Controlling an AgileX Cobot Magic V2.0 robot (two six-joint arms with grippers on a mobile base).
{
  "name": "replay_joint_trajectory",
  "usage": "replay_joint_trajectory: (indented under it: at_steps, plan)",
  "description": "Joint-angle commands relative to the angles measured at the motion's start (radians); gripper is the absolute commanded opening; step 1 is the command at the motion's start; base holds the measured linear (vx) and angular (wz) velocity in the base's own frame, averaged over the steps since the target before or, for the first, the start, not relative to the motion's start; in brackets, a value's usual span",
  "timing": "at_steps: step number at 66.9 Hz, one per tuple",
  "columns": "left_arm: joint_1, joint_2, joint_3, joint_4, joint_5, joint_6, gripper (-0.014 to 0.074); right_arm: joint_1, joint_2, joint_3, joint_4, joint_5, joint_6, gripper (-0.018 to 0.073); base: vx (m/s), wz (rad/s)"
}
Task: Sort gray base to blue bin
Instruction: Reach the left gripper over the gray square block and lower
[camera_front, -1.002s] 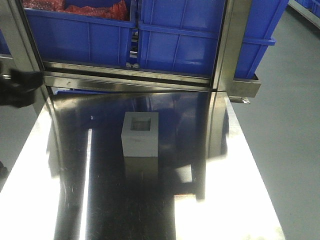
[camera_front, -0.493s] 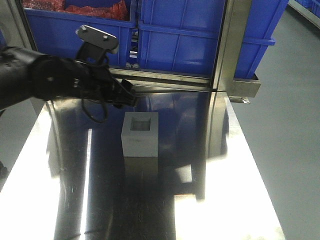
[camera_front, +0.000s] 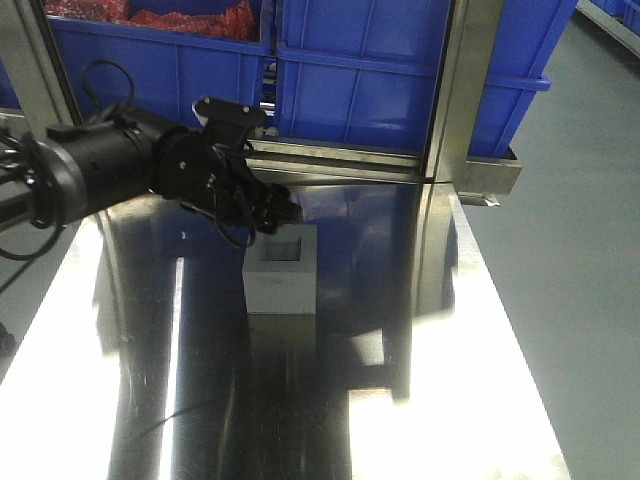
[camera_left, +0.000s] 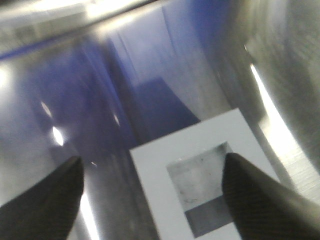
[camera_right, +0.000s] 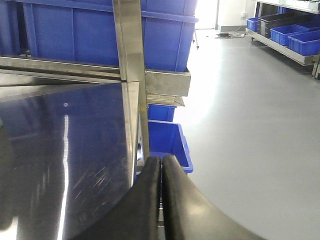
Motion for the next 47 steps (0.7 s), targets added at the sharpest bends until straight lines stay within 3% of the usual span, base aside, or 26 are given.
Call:
replay_joint_trajectory:
  at_steps: [1,9,47]
  plan:
    - [-0.006,-0.023,-0.032,-0.054,-0.059,-0.013,0.0642,0.001,0.018,0.002,-0.004,-0.072,-0.012,-0.0005,0.00,0.00]
    - [-0.004,0.002,-0.032,-0.106,-0.078,-0.013,0.0645,0.001,0.018,0.002,-0.004,-0.072,-0.012,-0.0005,0.00,0.00]
    - [0.029,0.036,-0.032,-0.125,-0.036,-0.039,0.0624,0.001,0.018,0.002,-0.004,-0.072,-0.012,-0.0005,0.00,0.00]
